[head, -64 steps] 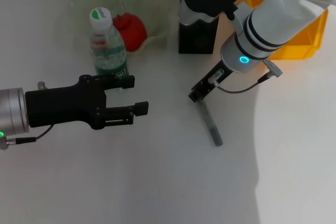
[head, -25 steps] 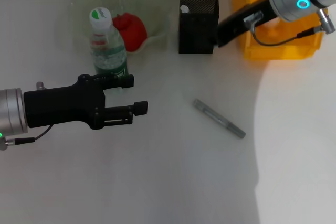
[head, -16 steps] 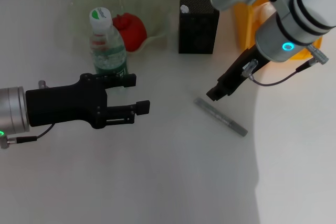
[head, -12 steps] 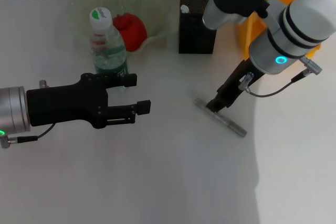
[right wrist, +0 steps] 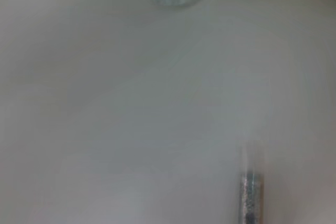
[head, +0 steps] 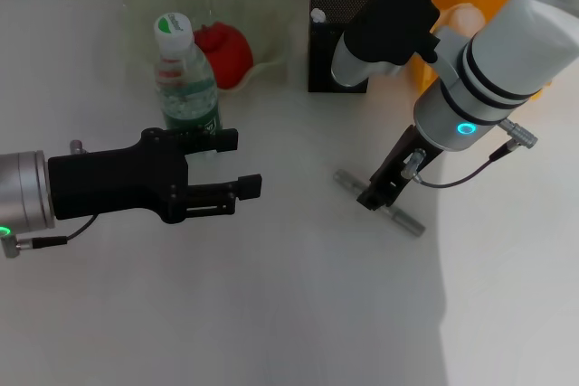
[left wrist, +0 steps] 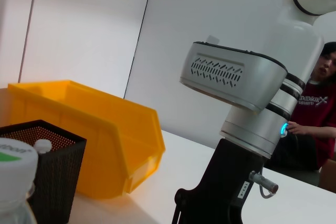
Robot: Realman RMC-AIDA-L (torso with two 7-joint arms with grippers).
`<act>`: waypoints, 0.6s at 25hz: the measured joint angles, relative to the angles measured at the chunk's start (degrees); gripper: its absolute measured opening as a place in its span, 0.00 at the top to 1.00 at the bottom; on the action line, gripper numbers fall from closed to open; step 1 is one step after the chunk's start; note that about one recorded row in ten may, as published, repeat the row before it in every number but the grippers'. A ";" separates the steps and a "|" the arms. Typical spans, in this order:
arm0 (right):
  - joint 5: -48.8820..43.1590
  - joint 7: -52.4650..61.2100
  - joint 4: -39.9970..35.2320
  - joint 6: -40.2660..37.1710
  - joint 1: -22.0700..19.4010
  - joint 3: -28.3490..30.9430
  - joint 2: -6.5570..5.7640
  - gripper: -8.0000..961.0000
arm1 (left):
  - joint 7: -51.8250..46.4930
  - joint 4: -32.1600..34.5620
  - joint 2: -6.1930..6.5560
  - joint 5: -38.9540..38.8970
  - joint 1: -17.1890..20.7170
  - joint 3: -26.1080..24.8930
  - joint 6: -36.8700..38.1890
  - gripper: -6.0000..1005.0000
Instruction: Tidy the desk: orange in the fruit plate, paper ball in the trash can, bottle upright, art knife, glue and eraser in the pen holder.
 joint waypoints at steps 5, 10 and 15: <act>0.09 0.35 1.28 0.82 0.25 -1.26 0.06 0.70 | 0.50 -0.12 0.01 -0.01 0.20 0.00 0.00 0.22; 0.72 0.51 2.47 1.60 0.48 -2.25 0.06 0.74 | 0.58 -0.16 0.01 -0.03 0.26 -0.01 0.00 0.22; 0.96 0.53 2.18 1.67 0.44 -2.23 0.05 0.77 | 0.58 -0.17 0.01 0.01 0.27 0.00 0.00 0.22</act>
